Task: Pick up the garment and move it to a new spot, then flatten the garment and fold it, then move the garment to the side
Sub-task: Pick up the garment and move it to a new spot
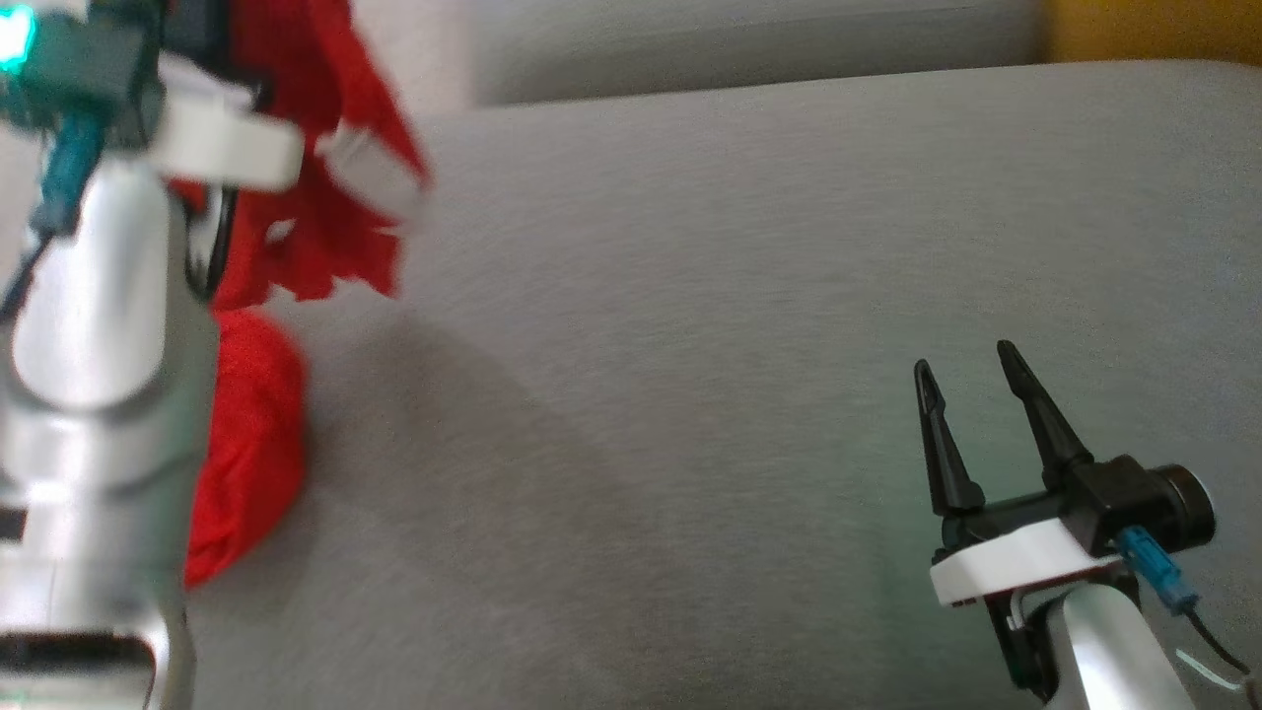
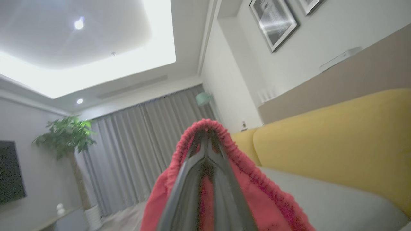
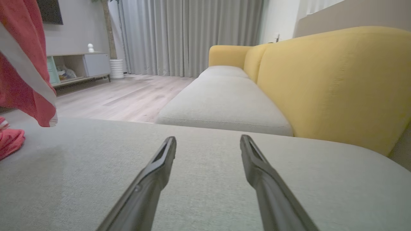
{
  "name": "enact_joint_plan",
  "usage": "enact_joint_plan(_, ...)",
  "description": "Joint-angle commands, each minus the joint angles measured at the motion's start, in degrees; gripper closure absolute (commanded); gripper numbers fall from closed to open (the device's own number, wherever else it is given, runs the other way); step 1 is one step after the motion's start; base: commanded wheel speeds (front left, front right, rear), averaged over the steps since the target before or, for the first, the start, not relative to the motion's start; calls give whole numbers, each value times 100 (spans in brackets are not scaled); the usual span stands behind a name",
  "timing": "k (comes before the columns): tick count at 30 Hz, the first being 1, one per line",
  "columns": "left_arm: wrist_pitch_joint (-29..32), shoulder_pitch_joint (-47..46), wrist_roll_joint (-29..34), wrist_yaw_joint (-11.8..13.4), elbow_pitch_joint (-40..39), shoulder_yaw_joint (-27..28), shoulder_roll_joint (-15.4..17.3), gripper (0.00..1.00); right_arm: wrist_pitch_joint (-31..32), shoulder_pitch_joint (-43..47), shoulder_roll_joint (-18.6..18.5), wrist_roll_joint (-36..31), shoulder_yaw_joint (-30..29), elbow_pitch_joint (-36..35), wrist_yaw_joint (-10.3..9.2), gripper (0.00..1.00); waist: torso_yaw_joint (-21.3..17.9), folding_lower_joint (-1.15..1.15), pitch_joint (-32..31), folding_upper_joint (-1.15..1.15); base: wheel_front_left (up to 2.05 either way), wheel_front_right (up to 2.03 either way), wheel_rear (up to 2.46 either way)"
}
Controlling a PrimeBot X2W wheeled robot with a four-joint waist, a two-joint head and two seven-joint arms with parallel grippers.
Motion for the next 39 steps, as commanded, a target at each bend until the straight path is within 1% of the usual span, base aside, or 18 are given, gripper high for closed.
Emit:
enact_joint_plan(1,48,-600,44,-28,-302,64,130,100,2,-88,49,21,101,-237,37,0,-951,2,-521,0,0,0,0)
enact_joint_plan(6,223,-1004,-84,-78,-300,-111,-214,100,2,-51,56,218,184,-332,37,0,-1623,2,-574,0,0,0,0)
enact_joint_plan(9,341,-1136,-279,-127,-57,-162,-460,100,2,-32,57,305,185,-371,37,0,-1873,2,-518,0,0,0,0)
enact_joint_plan(11,413,-1107,-396,-157,180,-221,-608,100,2,-23,57,358,186,-398,37,0,-1975,2,-435,0,0,0,0)
enact_joint_plan(13,445,-945,-456,-189,438,-337,-704,100,2,-41,58,421,206,-429,37,0,-2043,2,-311,0,0,0,0)
enact_joint_plan(14,429,-655,-474,-213,728,-496,-778,100,2,-67,58,485,233,-452,37,0,-2068,2,-174,0,0,0,0)
enact_joint_plan(16,355,-266,-510,-222,1084,-626,-842,100,2,-83,58,535,267,-437,37,0,-2062,2,-59,0,0,0,0)
enact_joint_plan(19,169,365,-547,-142,1680,-787,-924,100,2,-102,58,568,321,-405,37,0,-1990,2,104,0,0,0,0)
enact_joint_plan(20,169,365,-547,-142,1680,-787,-924,100,2,-102,58,568,321,-405,37,0,-1990,2,104,0,0,0,0)
enact_joint_plan(22,35,741,-620,-31,2018,-821,-969,100,2,-113,58,563,377,-374,37,0,-1914,2,179,0,0,0,0)
enact_joint_plan(23,-22,911,-678,63,2130,-798,-987,39,2,-114,58,554,409,-360,37,0,-1869,2,198,0,0,0,0)
enact_joint_plan(24,-59,1075,-724,166,2200,-779,-1002,0,2,-112,58,536,441,-341,37,0,-1813,2,208,0,0,0,0)
enact_joint_plan(25,-77,1220,-763,257,2179,-761,-1013,0,2,-107,58,520,458,-325,37,0,-1748,2,213,0,0,0,0)
enact_joint_plan(26,-83,1379,-814,369,1984,-708,-1023,0,2,-94,58,503,451,-317,37,0,-1666,2,201,0,0,0,0)
enact_joint_plan(30,-87,2308,-885,777,992,-573,-1043,0,2,83,58,424,299,-246,37,0,-1203,2,1,0,0,0,0)
enact_joint_plan(35,-88,3642,-1097,1102,-273,-483,-1050,0,2,369,58,419,221,-90,37,0,-651,2,-359,0,0,0,0)
enact_joint_plan(39,-89,4520,-1183,1332,-1272,-410,-1051,0,2,557,59,484,108,-56,37,0,-222,2,-581,0,0,0,0)
